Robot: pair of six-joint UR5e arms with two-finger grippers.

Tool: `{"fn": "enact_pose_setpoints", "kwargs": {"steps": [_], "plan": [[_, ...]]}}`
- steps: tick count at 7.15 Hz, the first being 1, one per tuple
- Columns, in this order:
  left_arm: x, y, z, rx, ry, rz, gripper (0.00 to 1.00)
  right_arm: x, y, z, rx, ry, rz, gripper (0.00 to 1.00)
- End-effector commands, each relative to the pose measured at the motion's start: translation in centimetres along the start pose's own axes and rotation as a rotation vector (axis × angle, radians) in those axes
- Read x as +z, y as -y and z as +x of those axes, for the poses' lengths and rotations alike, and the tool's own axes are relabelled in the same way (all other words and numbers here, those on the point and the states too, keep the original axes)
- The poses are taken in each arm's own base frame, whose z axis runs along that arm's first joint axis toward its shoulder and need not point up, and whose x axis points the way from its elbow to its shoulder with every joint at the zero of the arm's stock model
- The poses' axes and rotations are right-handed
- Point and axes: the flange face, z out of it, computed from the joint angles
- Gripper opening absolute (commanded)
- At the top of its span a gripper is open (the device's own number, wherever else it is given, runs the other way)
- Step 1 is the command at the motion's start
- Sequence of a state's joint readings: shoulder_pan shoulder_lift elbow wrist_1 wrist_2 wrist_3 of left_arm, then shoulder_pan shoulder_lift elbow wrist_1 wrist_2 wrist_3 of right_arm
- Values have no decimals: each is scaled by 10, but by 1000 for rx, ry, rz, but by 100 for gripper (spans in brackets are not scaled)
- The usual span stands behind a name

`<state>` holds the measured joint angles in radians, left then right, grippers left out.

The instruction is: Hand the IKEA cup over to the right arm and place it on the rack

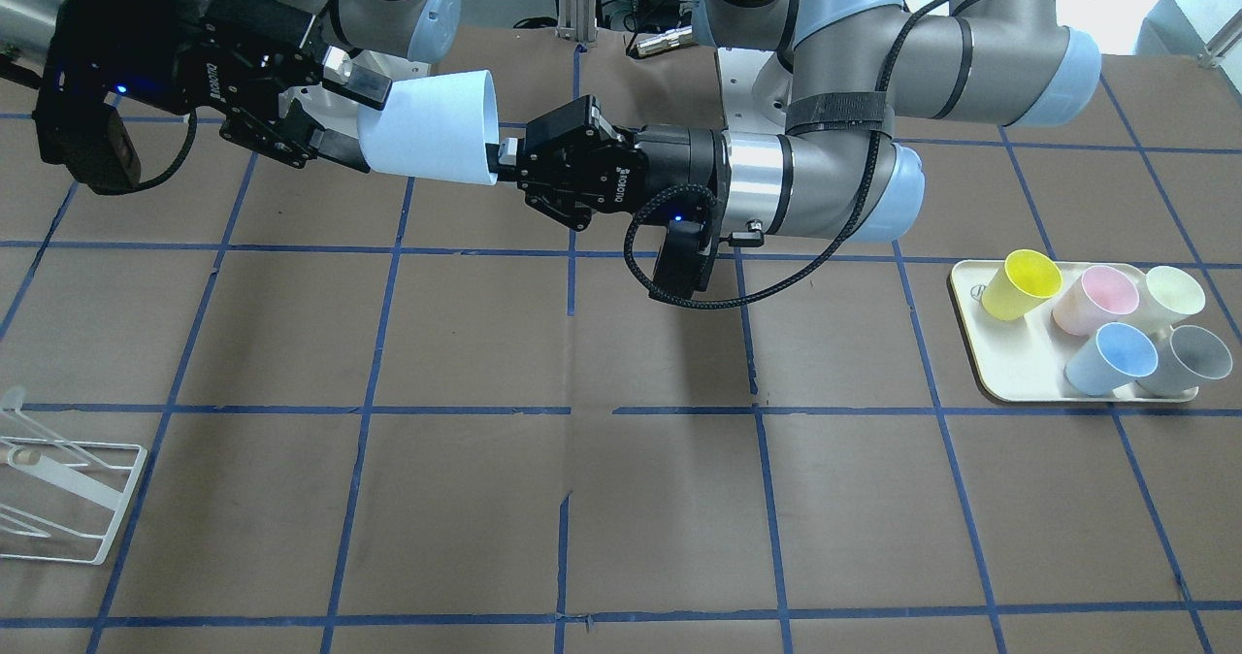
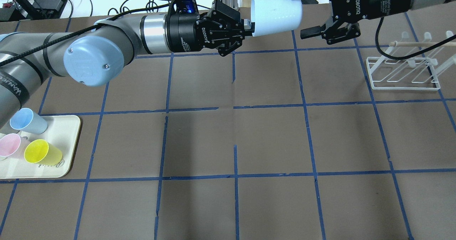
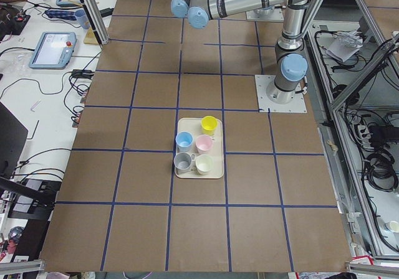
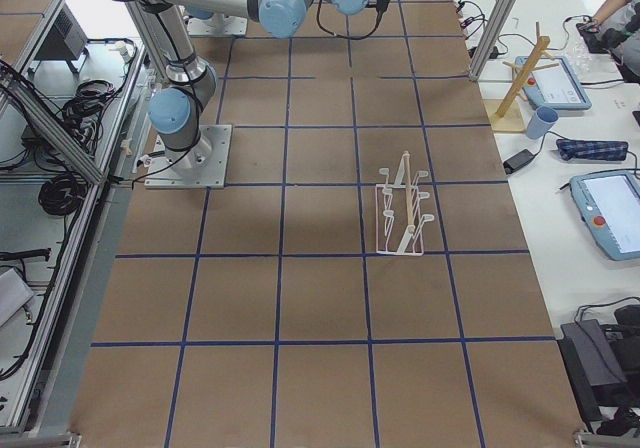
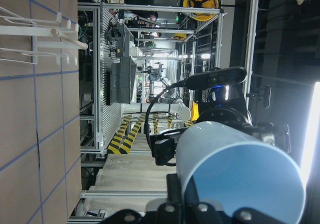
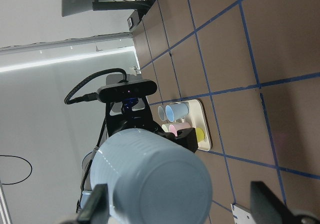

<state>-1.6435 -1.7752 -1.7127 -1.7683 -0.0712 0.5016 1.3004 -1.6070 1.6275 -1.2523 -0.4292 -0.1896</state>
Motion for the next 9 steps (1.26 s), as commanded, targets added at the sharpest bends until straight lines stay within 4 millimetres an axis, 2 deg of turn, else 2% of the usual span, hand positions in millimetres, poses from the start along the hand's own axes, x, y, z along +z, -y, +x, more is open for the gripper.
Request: {"fn": "enact_pose_setpoints", "kwargs": {"steps": [1, 4, 9], "plan": [[9, -2, 1, 3, -24, -4, 0, 3, 1, 7, 135, 1, -22, 100], [9, 2, -9, -16, -24, -3, 0, 1, -3, 1, 169, 8, -15, 100], [11, 1, -14, -36, -24, -5, 0, 1, 8, 1, 135, 99, 2, 100]]}}
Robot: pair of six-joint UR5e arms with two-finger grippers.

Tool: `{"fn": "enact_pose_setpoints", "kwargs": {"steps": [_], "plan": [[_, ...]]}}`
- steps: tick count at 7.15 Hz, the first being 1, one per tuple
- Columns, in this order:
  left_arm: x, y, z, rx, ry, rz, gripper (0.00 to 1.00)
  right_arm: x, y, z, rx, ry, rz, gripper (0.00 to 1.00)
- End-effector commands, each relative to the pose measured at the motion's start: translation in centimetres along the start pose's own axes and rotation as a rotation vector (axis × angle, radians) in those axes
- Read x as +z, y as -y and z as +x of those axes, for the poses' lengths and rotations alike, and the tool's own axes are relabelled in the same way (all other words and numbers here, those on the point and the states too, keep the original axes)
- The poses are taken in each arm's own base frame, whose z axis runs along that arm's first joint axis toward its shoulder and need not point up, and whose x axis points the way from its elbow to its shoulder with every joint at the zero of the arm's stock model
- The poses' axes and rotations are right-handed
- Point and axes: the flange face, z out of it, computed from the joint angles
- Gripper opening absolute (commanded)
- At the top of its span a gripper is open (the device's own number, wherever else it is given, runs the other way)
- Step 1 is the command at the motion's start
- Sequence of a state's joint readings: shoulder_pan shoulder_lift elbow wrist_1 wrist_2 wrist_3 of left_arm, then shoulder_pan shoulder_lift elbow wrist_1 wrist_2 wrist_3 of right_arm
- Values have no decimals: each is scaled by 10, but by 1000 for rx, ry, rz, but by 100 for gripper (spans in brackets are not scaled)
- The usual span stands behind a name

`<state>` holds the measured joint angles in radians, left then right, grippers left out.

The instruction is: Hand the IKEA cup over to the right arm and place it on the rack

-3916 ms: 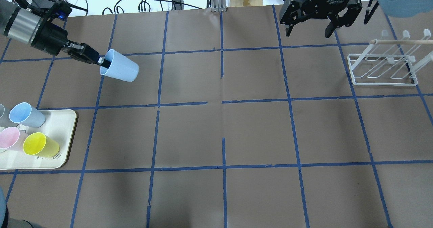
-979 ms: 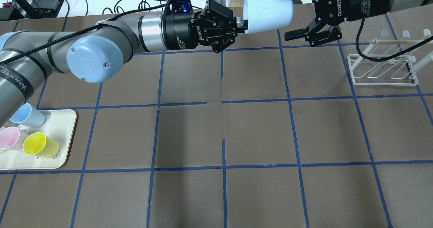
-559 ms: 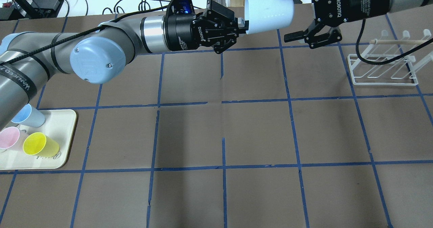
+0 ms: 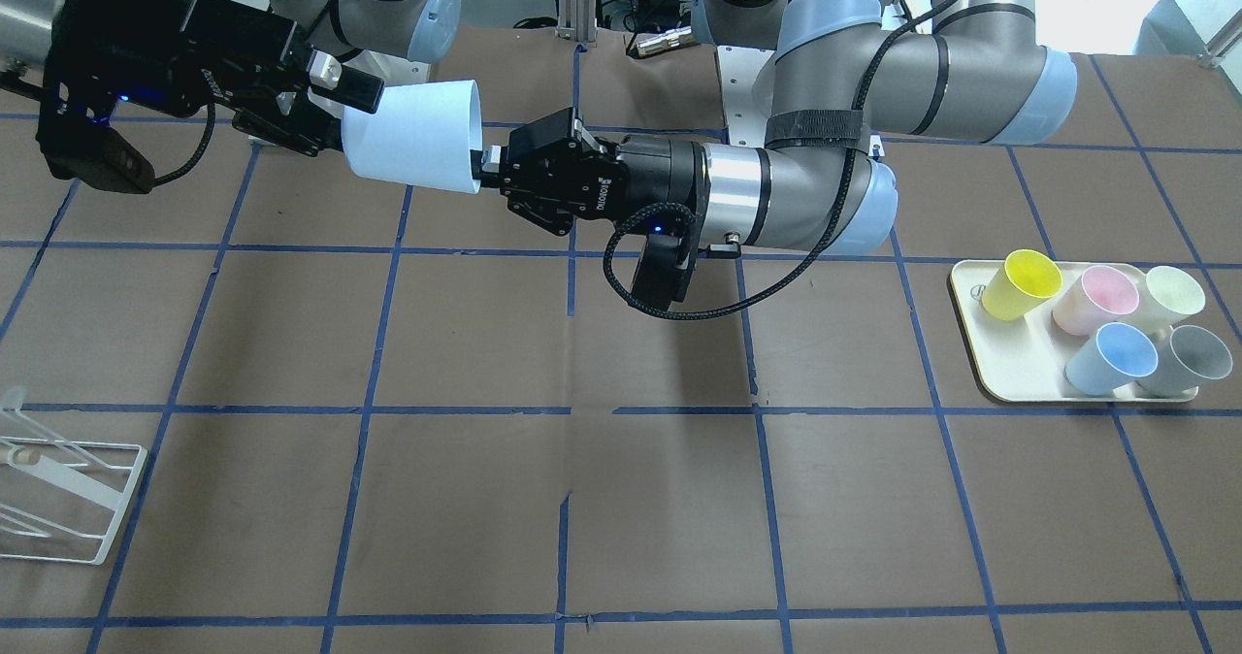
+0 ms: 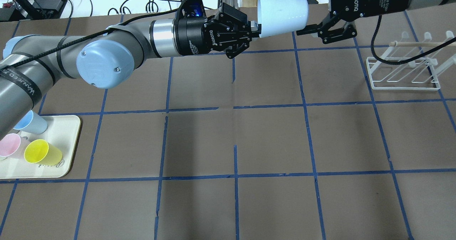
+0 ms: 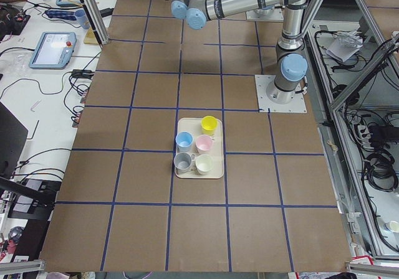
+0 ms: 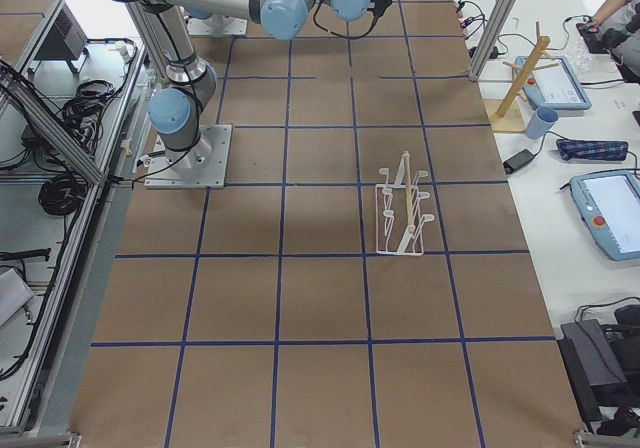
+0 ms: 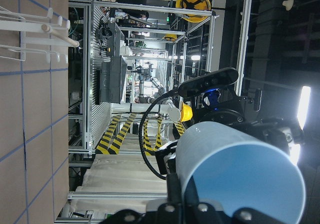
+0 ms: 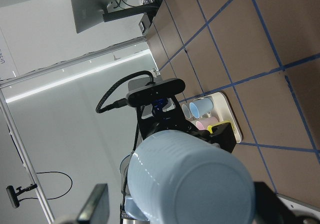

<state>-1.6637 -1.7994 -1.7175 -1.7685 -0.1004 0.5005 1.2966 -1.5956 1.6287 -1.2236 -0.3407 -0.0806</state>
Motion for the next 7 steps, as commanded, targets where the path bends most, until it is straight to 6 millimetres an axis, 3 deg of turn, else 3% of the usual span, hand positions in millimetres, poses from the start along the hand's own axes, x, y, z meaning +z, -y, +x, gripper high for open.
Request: {"fn": "enact_pose_setpoints", "kwargs": {"steps": [1, 2, 4, 7], "plan": [[2, -1, -1, -6, 0, -3, 0, 0, 3, 1, -10, 13, 1, 100], [2, -1, -1, -6, 0, -3, 0, 0, 3, 3, -7, 6, -1, 100], [2, -1, -1, -4, 0, -3, 0, 8, 6, 25, 43, 7, -16, 100], [2, -1, 0, -1, 0, -3, 0, 6, 4, 21, 49, 4, -14, 95]]}}
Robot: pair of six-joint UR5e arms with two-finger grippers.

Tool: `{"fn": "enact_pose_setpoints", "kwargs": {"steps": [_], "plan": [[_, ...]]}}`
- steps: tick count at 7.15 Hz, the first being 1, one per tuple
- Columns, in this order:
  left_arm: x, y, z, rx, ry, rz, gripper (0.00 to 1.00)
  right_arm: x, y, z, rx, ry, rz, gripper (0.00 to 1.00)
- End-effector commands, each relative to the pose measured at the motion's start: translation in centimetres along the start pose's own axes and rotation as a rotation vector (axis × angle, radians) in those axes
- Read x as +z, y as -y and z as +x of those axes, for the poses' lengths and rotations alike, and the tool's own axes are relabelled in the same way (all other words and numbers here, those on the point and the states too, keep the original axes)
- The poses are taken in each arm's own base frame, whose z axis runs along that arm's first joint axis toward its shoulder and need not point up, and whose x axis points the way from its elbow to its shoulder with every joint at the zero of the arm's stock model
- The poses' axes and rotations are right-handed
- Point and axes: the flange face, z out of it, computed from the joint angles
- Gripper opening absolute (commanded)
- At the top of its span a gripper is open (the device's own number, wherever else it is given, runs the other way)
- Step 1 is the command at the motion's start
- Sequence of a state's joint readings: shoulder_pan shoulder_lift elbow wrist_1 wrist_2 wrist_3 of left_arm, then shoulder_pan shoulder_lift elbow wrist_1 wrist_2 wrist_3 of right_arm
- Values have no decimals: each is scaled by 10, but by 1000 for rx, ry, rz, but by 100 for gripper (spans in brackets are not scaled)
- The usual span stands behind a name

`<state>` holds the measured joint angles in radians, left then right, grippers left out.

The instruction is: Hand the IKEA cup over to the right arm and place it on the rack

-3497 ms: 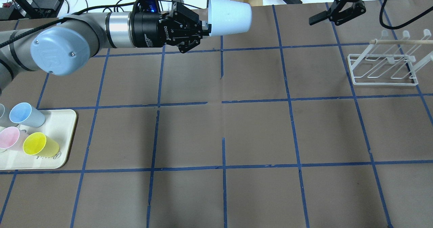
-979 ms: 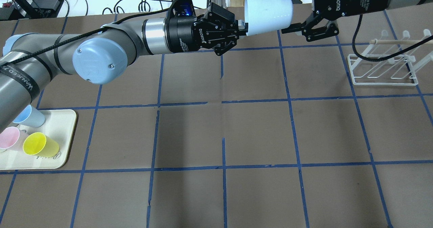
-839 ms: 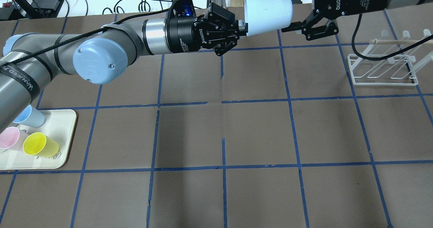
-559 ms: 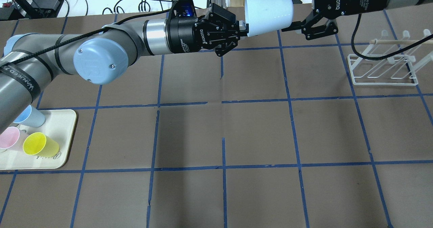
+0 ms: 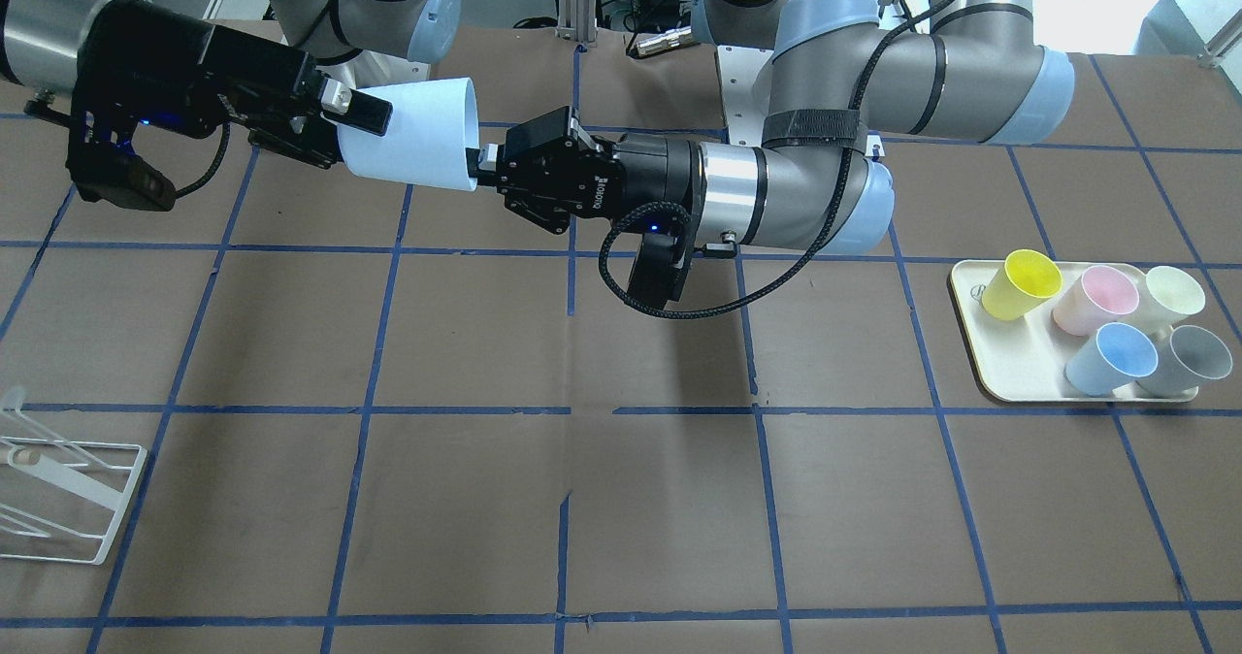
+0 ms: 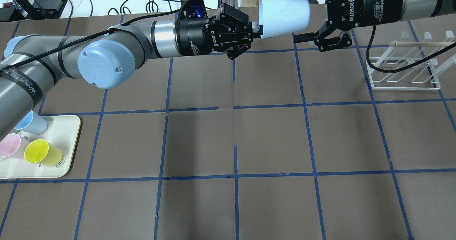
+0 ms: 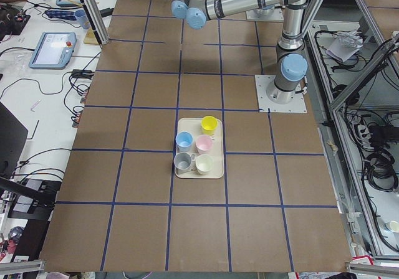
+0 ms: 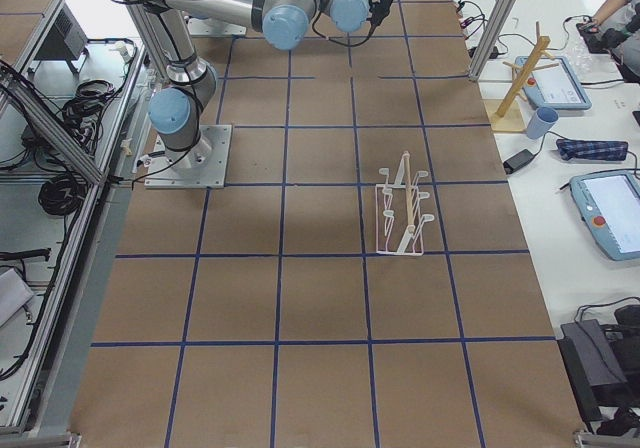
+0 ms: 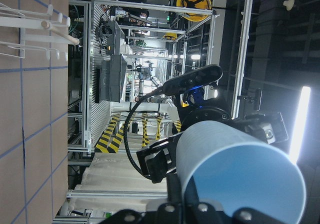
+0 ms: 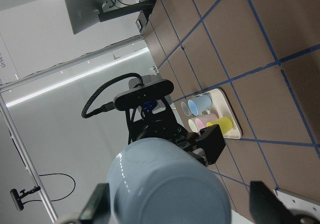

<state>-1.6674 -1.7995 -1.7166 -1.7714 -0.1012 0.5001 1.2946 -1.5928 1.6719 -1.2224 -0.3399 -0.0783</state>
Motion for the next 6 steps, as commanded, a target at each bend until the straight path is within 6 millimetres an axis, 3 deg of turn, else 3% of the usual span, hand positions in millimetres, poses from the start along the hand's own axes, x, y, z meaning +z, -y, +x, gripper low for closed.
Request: {"fn": "enact_pose_setpoints", "kwargs": {"steps": [1, 4, 6], "plan": [[0, 0, 0, 1, 0, 0, 0, 0, -1, -1, -1, 1, 0, 93], [-1, 0, 0, 0, 1, 1, 0, -2, -3, -4, -11, 6, 5, 81], [0, 1, 4, -29, -1, 0, 16, -3, -2, -4, -12, 6, 6, 64]]}}
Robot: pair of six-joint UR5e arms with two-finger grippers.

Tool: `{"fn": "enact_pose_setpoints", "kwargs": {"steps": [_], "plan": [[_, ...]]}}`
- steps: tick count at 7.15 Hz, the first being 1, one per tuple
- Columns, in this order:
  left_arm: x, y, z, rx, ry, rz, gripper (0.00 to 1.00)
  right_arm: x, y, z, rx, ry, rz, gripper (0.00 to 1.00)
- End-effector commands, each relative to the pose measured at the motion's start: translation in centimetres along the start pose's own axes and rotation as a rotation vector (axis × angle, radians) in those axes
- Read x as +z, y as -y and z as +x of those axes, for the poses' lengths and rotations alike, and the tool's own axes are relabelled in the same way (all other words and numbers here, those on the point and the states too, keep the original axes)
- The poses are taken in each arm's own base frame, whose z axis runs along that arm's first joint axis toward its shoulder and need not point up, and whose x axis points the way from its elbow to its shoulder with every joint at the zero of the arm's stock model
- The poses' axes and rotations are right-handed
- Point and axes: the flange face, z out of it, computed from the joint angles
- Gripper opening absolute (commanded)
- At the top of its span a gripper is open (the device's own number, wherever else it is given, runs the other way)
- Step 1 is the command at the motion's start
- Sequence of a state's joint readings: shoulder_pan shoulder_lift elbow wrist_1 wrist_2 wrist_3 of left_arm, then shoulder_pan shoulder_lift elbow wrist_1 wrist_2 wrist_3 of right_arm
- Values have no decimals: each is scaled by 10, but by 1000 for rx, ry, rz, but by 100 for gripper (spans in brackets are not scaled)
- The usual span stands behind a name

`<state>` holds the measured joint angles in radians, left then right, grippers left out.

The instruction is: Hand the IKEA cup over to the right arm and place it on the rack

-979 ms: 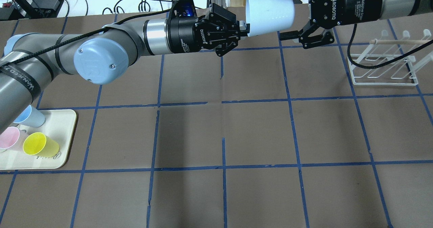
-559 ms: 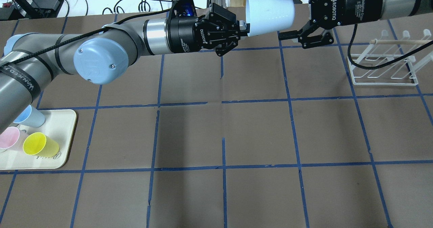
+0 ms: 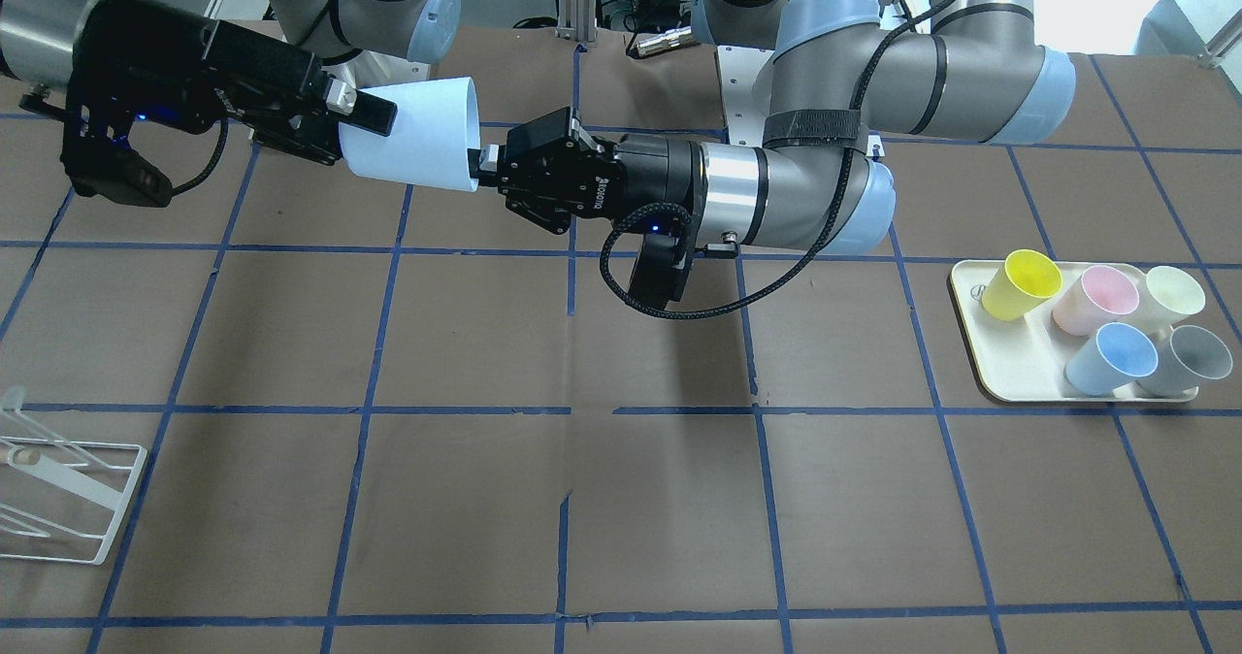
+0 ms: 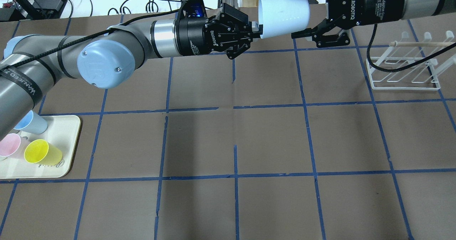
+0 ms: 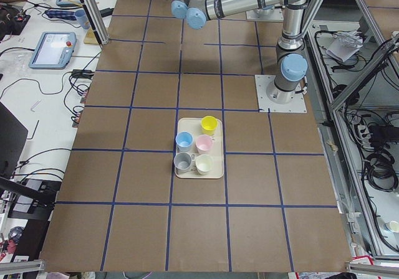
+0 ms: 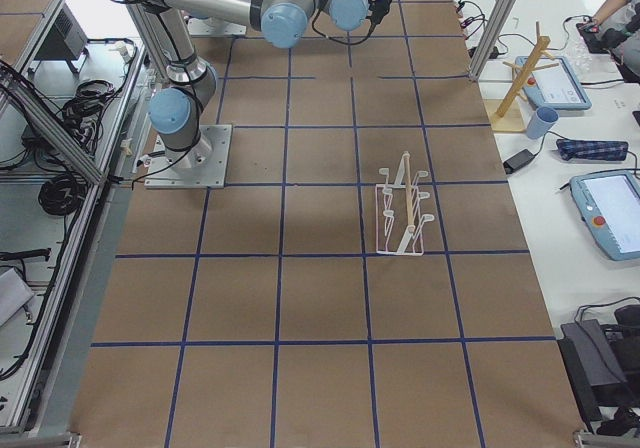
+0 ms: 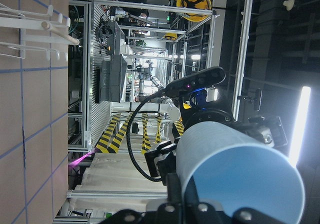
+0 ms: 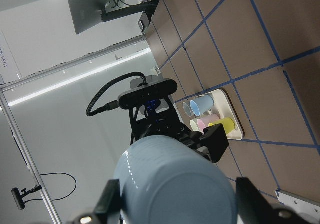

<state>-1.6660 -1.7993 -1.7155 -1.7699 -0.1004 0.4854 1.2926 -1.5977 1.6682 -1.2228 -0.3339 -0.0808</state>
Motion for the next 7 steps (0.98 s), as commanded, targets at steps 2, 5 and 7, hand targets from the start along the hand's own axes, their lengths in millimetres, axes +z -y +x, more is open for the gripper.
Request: {"fn": "enact_pose_setpoints", "kwargs": {"steps": [2, 5, 7], "plan": [[0, 1, 3, -16, -1, -1, 24, -1, -1, -2, -6, 1, 3, 60], [0, -1, 15, -131, 11, -7, 100, -4, -1, -7, -14, 0, 8, 59], [-7, -2, 10, -136, 27, -3, 100, -6, -1, -12, -13, -14, 12, 58]]}}
